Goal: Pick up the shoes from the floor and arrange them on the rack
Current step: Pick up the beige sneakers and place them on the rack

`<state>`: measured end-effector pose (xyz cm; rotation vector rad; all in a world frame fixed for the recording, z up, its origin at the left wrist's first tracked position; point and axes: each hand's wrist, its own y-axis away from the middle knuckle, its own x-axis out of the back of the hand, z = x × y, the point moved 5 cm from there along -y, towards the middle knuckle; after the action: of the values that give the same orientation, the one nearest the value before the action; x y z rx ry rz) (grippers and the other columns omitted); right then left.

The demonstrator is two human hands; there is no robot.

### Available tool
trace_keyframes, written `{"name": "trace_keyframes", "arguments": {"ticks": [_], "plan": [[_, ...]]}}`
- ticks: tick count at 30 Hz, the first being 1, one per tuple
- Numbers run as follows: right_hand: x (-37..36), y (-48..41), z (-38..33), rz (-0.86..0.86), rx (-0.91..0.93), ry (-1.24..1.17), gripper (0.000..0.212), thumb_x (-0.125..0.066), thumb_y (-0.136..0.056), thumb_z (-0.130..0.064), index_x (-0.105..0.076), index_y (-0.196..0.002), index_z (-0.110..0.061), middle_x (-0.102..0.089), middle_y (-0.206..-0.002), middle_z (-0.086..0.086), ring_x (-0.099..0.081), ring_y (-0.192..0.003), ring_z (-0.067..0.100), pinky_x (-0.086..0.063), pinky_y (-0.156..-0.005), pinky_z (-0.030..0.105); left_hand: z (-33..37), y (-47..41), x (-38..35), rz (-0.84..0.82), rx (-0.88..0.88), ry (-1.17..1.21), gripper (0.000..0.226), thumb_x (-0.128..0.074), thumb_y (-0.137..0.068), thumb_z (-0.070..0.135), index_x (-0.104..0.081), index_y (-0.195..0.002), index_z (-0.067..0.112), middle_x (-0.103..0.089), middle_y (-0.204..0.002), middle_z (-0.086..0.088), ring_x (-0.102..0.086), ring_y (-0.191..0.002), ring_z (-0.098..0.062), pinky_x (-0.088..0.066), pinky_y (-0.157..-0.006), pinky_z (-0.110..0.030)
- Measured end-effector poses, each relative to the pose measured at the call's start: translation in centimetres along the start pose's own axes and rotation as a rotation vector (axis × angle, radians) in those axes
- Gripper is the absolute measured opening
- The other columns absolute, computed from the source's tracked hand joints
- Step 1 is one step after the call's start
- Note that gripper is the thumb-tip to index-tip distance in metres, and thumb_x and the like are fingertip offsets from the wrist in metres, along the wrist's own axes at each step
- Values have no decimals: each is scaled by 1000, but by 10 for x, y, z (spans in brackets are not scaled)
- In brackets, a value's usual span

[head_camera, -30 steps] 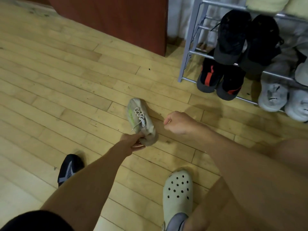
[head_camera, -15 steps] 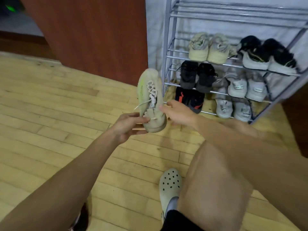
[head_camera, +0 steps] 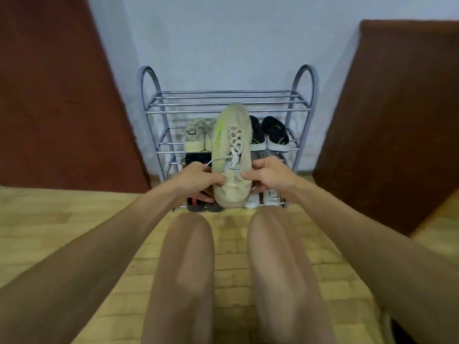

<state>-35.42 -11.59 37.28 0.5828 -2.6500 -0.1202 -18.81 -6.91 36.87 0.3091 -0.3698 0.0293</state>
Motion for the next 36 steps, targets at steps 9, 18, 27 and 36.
{"name": "trace_keyframes", "arguments": {"ticks": [9, 18, 27, 36], "plan": [[112, 44, 132, 89, -235, -198, 37, -60, -92, -37, -70, -108, -6, -73, -105, 13, -69, -90, 26, -59, -83, 38, 8, -32, -157, -180, 160, 100, 35, -77, -75, 6, -67, -108, 2, -73, -93, -13, -70, -75, -24, -60, -62, -31], [150, 137, 328, 326, -670, -278, 37, -57, -94, -21, -59, -124, 1, -66, -114, 15, -66, -96, 29, -57, -87, 39, -63, -26, -317, -379, 355, 13, 37, -71, -78, 2, -61, -114, 5, -70, -93, -11, -67, -76, -22, -53, -57, -28], [95, 247, 467, 480, -961, 40, 46, -55, -92, -25, -50, -133, -4, -60, -117, 11, -59, -111, 31, -51, -94, 40, -114, -23, -366, -514, 326, -289, 19, -72, -77, 0, -68, -92, 11, -72, -88, -9, -68, -85, -25, -57, -68, -33], [81, 315, 535, 750, -1292, -74, 68, -41, -92, -51, -31, -143, -8, -44, -142, 18, -45, -127, 36, -40, -106, 45, -131, -16, -364, -552, 364, -322, 17, -73, -76, -5, -66, -84, 8, -72, -91, -14, -68, -90, -30, -58, -80, -42]]}}
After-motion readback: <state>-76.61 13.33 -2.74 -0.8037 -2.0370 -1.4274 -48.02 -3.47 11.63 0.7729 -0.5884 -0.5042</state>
